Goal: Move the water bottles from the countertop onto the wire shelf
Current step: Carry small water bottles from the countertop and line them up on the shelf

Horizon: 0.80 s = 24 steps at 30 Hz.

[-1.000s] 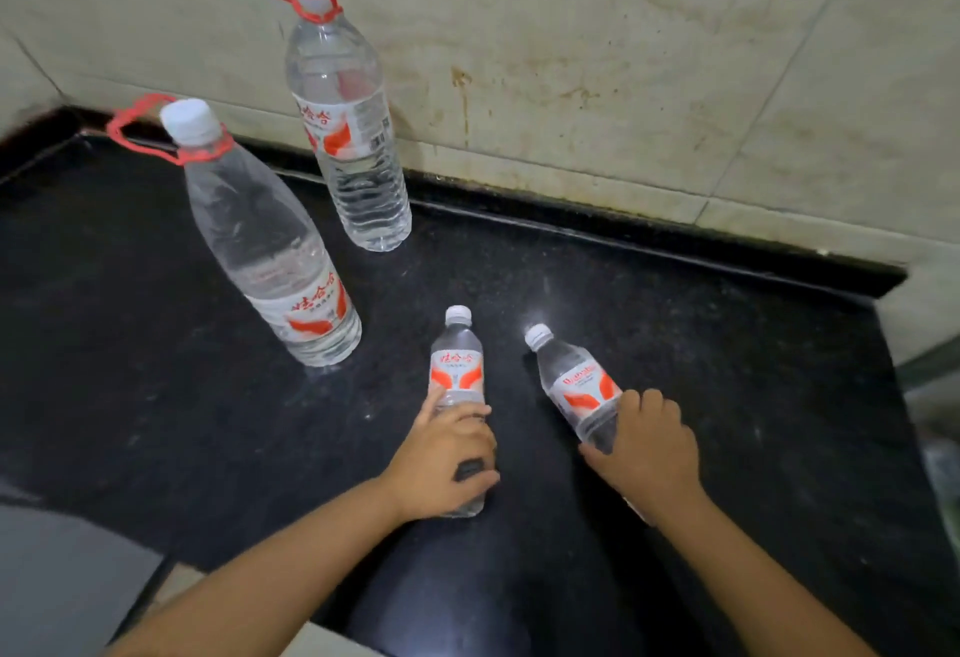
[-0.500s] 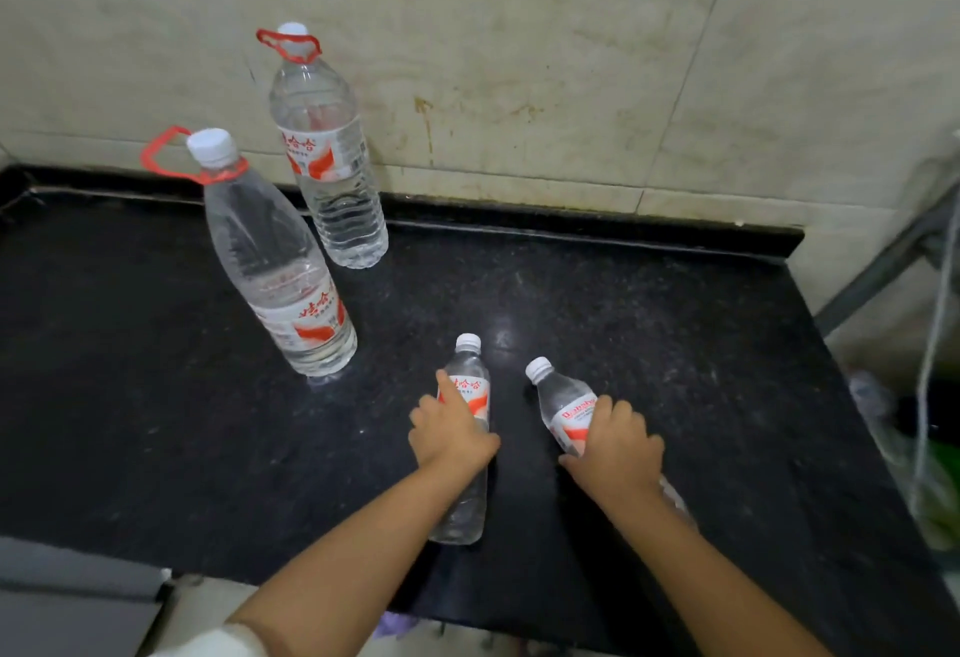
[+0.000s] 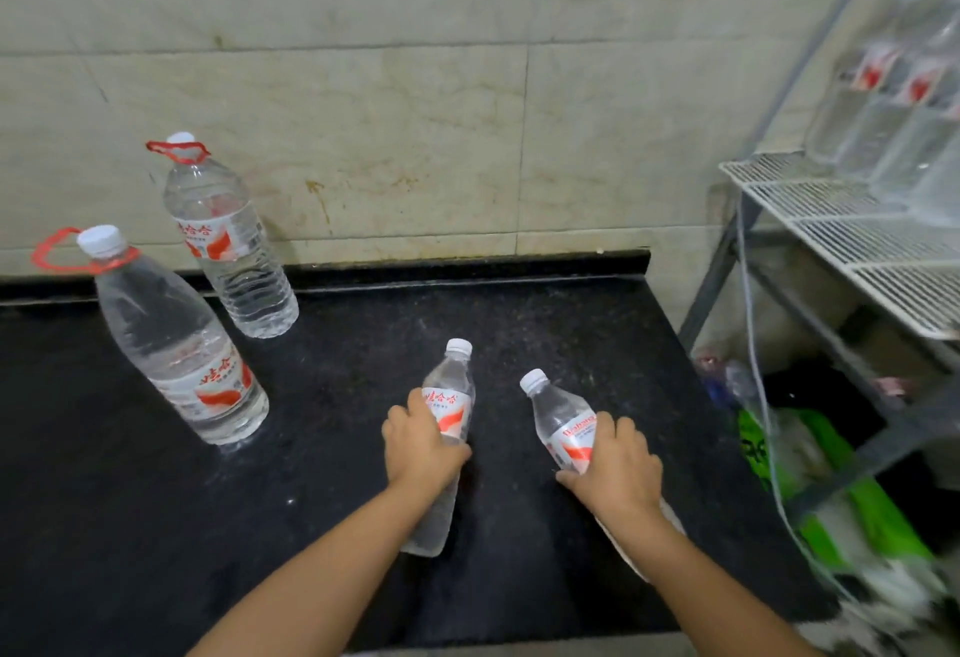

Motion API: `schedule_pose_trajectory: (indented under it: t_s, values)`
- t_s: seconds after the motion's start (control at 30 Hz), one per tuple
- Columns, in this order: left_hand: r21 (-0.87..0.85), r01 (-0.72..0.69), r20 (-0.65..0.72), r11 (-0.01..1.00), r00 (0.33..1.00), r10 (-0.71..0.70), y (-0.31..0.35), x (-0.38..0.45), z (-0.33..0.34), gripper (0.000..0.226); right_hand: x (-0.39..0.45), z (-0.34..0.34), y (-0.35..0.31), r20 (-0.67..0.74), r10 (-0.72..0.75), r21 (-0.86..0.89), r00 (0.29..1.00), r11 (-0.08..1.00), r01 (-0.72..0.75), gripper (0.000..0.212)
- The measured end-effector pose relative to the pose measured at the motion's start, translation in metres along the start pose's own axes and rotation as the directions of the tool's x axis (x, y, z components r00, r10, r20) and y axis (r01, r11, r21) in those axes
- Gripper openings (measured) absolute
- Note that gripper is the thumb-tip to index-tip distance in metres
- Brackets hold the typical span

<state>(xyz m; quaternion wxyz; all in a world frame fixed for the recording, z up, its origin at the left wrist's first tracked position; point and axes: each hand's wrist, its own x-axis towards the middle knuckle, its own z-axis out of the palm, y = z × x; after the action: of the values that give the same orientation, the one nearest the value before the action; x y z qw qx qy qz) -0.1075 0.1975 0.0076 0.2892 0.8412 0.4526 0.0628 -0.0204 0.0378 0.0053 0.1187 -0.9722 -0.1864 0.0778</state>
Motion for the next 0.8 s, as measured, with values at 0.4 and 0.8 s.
schedule_pose_trajectory:
  t_s: [0.4,0.8]
  values:
    - [-0.136,-0.319,-0.347,0.938,0.902,0.257,0.222,-0.114,0.035,0.068,-0.014,-0.167,0.158,-0.396,-0.110,0.246,0.912,0.944,0.221,0.074]
    - [-0.215,-0.703,-0.678,0.678,0.607,0.415,0.425,-0.151,0.043,0.064,0.043,-0.353,0.291,-0.795,0.038,0.478,0.605,0.653,0.587,0.081]
